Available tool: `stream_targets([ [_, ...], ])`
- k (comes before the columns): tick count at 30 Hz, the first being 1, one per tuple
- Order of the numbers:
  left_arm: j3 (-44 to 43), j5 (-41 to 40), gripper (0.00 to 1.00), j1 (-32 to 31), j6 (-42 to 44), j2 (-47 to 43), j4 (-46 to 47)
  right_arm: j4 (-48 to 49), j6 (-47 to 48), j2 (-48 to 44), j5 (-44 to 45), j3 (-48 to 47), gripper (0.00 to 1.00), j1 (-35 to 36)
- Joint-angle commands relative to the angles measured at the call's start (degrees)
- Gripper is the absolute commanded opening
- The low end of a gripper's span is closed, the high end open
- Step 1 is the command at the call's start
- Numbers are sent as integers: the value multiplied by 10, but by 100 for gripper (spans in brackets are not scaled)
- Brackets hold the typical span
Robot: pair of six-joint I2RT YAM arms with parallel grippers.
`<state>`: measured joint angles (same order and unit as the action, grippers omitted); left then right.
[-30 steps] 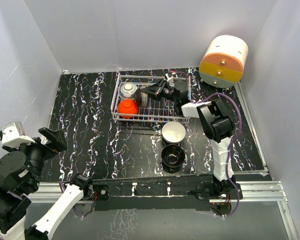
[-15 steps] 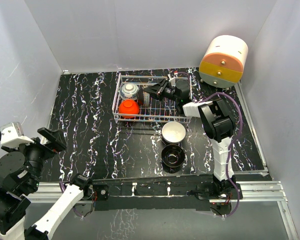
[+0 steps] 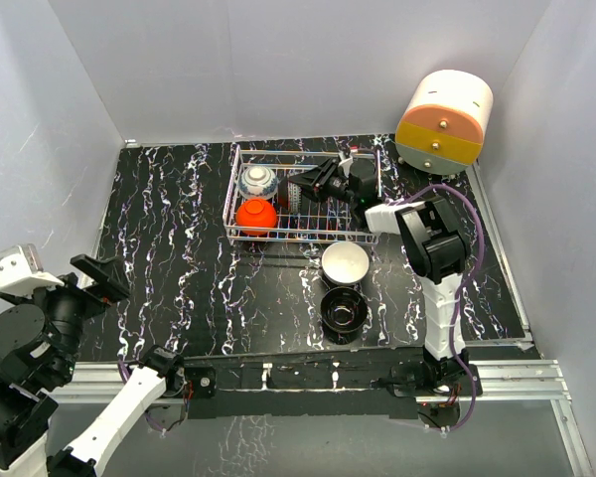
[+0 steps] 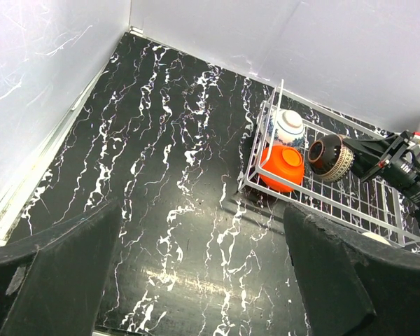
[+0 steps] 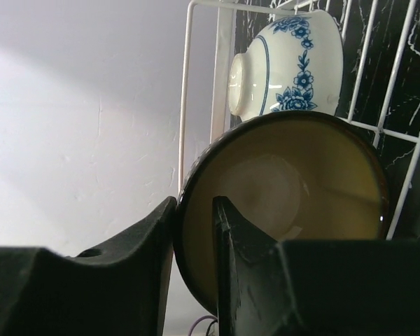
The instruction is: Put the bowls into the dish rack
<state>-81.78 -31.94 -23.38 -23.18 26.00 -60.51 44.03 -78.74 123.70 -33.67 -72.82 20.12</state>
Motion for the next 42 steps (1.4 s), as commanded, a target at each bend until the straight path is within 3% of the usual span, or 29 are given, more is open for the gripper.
stream_targets([
  [1, -17, -4, 97, -2, 4, 0, -7, -68, 20, -27, 47, 20, 29, -13],
  [13, -15, -1, 97, -2, 5, 5, -2, -212, 92, -113, 166, 40, 31, -14],
  [27, -8, 5, 97, -2, 0, 4, 0, -286, 123, -168, 240, 64, 31, -23],
  [42, -4, 7, 97, -2, -3, -1, -1, -353, 163, -191, 277, 41, 50, -23],
])
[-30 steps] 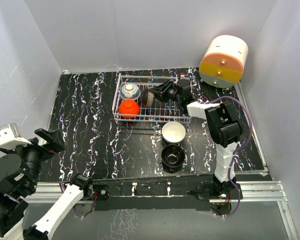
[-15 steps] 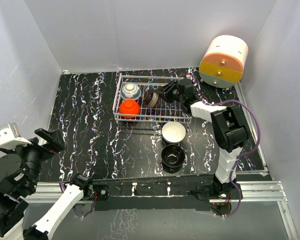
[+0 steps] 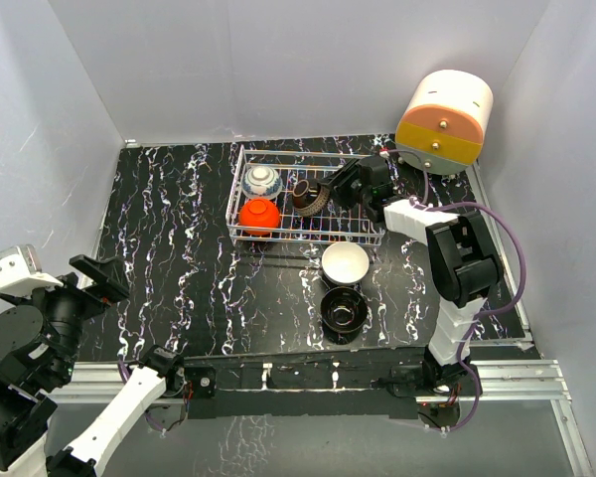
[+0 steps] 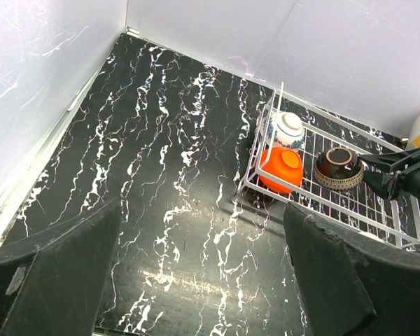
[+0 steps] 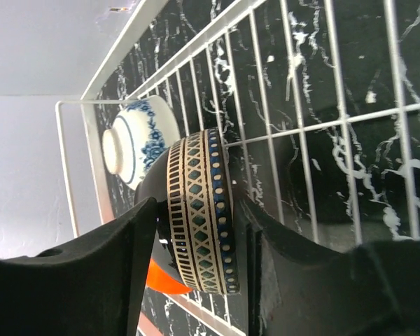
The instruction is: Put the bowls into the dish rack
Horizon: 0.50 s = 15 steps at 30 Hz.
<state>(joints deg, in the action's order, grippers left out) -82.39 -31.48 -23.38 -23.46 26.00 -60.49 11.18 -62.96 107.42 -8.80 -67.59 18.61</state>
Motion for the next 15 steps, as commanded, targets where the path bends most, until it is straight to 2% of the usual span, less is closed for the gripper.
stream_targets([
  [1, 2, 2, 97, -2, 0, -1, -2, -26, 6, -30, 31, -12, 50, -8],
  [15, 11, 7, 97, -2, -4, -5, 7, -79, 43, -40, 56, -36, 51, -8],
])
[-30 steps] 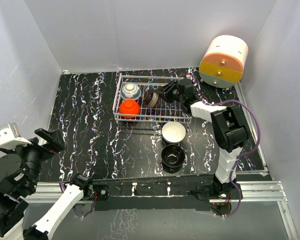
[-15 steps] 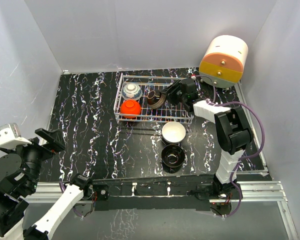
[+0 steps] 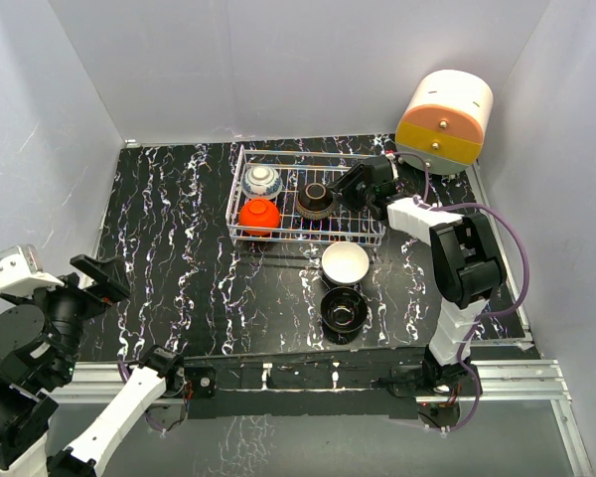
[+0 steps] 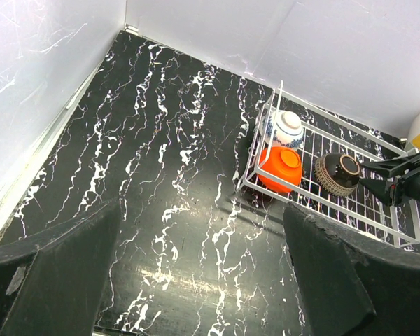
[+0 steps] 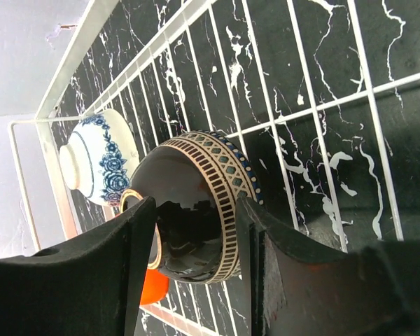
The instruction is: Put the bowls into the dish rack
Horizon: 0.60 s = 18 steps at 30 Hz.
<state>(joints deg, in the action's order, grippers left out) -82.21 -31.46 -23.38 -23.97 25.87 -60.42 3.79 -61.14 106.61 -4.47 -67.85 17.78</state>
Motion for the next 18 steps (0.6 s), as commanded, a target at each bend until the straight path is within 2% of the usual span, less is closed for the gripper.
stream_targets([
  [1, 9, 8, 97, -2, 1, -3, 6, -12, 30, -32, 15, -36, 51, 1],
  [12, 15, 10, 97, -2, 3, -1, 12, -112, 150, -35, 86, -93, 52, 12],
  [18, 23, 12, 97, -2, 2, -2, 16, -137, 189, -10, 92, -98, 52, 20],
])
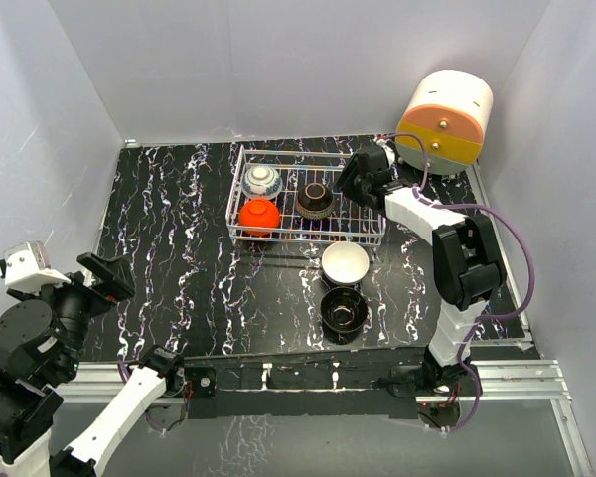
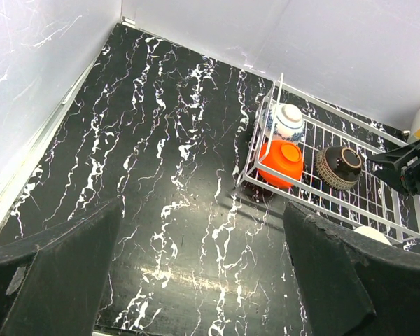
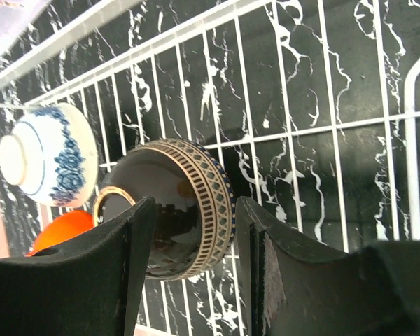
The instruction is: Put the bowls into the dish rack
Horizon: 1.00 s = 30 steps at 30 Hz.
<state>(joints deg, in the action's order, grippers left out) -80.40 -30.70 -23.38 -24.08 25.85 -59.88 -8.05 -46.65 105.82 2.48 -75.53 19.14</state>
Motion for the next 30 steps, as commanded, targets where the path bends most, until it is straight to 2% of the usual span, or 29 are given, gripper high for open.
stream_targets([
  [1, 5, 4, 97, -2, 3, -2, 11, -20, 45, 1, 19, -20, 52, 7],
  [5, 5, 1, 97, -2, 3, -3, 7, -25, 57, -11, 37, -12, 52, 23],
  [12, 19, -8, 97, -2, 4, -9, 6, -19, 109, -86, 162, 20, 52, 104],
  [22, 34, -13, 97, -2, 3, -18, 5, -28, 123, -81, 128, 31, 53, 128],
  [30, 31, -25, 97, -2, 3, -23, -1, -34, 139, -20, 108, -7, 53, 134],
])
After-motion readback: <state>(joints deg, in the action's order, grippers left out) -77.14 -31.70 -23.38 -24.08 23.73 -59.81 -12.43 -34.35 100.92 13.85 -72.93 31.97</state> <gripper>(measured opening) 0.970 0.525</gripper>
